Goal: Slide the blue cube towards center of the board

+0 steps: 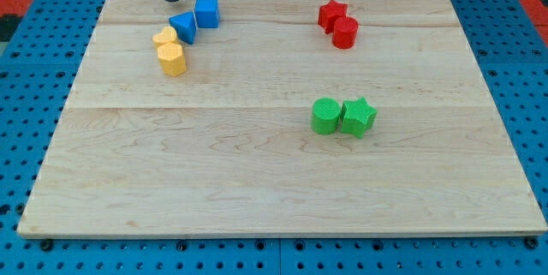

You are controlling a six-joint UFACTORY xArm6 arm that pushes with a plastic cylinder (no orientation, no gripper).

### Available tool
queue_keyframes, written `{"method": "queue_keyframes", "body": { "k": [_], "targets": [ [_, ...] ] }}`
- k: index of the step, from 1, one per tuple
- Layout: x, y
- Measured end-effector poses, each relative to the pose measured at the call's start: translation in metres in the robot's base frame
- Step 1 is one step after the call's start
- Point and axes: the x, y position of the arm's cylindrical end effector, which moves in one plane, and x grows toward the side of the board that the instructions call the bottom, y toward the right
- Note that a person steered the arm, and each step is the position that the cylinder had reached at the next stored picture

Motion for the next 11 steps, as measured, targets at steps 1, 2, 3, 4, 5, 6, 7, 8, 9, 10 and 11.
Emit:
{"method": "queue_keyframes", "body": {
  "k": [1,2,3,4,5,6,7,8,9,10,11],
  "targets": [
    [0.044,0.061],
    [0.074,0.096],
    [0.079,0.095],
    [0.068,0.091],
    [0.064,0.105],
    [0.049,0.137],
    [0.042,0.168],
    [0.11,0.154],
    [0.127,0.137],
    [0.145,0.142],
    [0.145,0.136]
  ]
}}
